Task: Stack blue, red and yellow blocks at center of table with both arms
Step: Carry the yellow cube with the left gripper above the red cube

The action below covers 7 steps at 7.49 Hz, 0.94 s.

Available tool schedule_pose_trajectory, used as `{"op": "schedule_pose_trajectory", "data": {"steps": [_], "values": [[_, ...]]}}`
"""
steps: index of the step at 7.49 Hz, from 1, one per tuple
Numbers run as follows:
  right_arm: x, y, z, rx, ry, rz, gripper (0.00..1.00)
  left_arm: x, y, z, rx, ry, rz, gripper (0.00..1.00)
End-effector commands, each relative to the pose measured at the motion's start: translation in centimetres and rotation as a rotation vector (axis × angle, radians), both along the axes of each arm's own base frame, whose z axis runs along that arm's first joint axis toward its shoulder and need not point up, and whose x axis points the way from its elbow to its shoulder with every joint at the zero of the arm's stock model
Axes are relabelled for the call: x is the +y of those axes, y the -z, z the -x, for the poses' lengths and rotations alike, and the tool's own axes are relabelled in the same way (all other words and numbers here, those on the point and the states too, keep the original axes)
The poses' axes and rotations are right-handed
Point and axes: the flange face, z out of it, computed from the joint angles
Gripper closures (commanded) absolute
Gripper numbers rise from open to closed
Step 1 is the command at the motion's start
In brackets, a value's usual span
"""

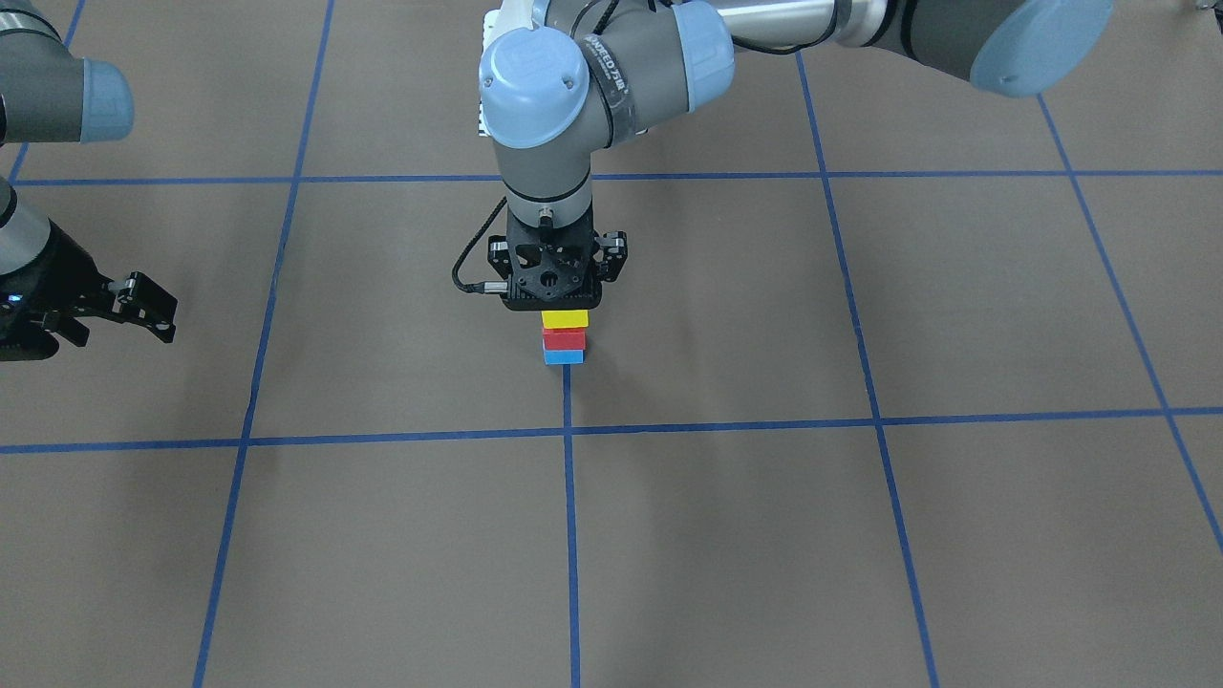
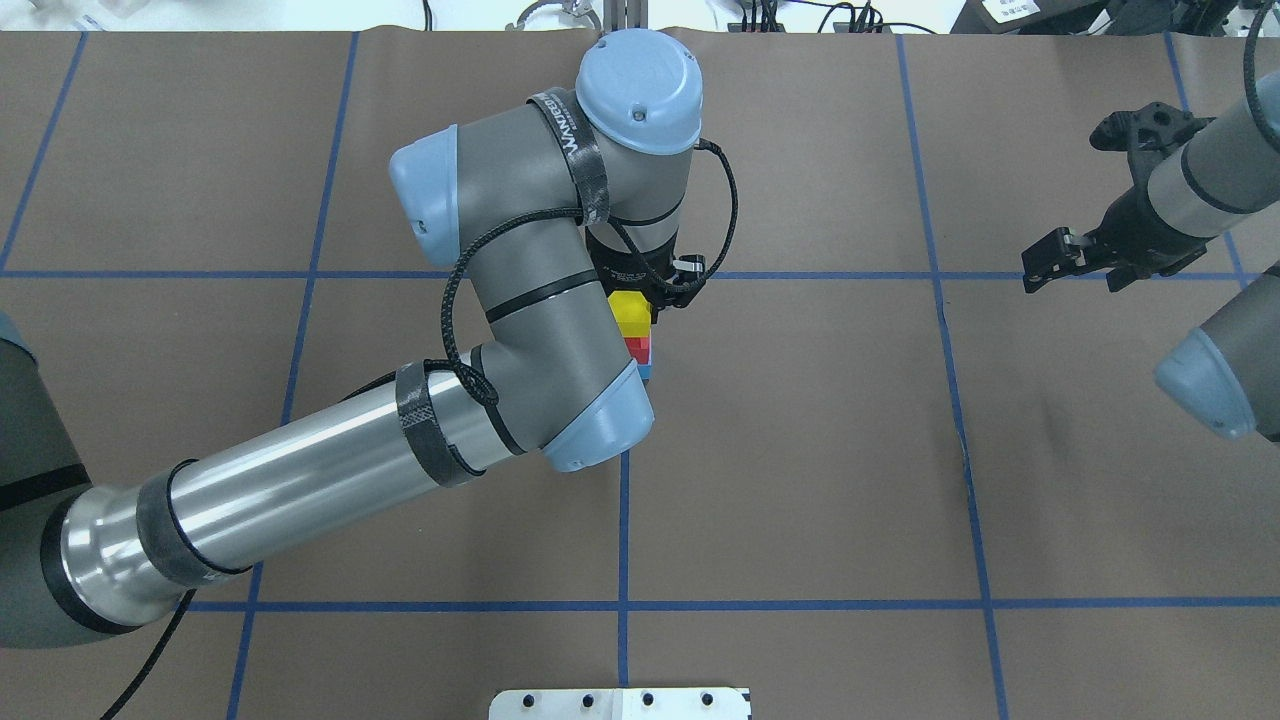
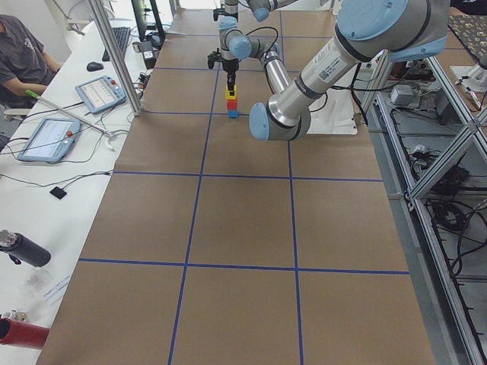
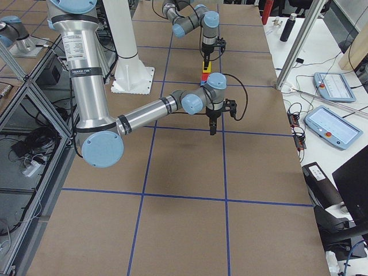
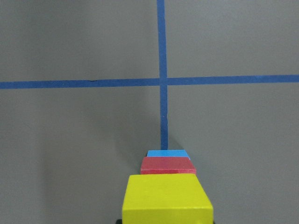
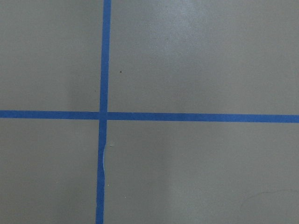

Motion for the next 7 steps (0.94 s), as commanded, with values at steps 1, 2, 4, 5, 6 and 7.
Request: {"op": "schedule_pose_trajectory", "data": {"steps": [1, 2, 4, 5, 6, 7], "values": [[0.0, 0.0, 0.0, 0.0, 0.0, 0.001, 0.0, -0.1, -0.3, -0.4, 0.0, 0.002, 0.005, 1.0], [0.0, 0.0, 0.0, 0.0, 0.0, 0.001, 0.0, -0.1, -0.4, -0.5, 0.0, 0.009, 0.014, 1.0], [0.0, 0.0, 0.0, 0.0, 0.0, 0.001, 0.0, 0.5, -0.8, -1.5, 0.011, 0.013, 0.023, 1.0], [0.0, 0.0, 0.0, 0.0, 0.0, -0.001, 0.0, 0.5, -0.7, -1.5, 0.012, 0.014, 0.023, 1.0], [0.0, 0.0, 0.0, 0.0, 0.0, -0.001, 0.0, 0.5, -0.7, -1.5, 0.011, 0.013, 0.023, 1.0], [0.0, 0.2, 0.0, -0.002, 0.0, -0.003, 0.0, 0.6, -0.5, -1.4, 0.013, 0.01, 0.018, 1.0]]}}
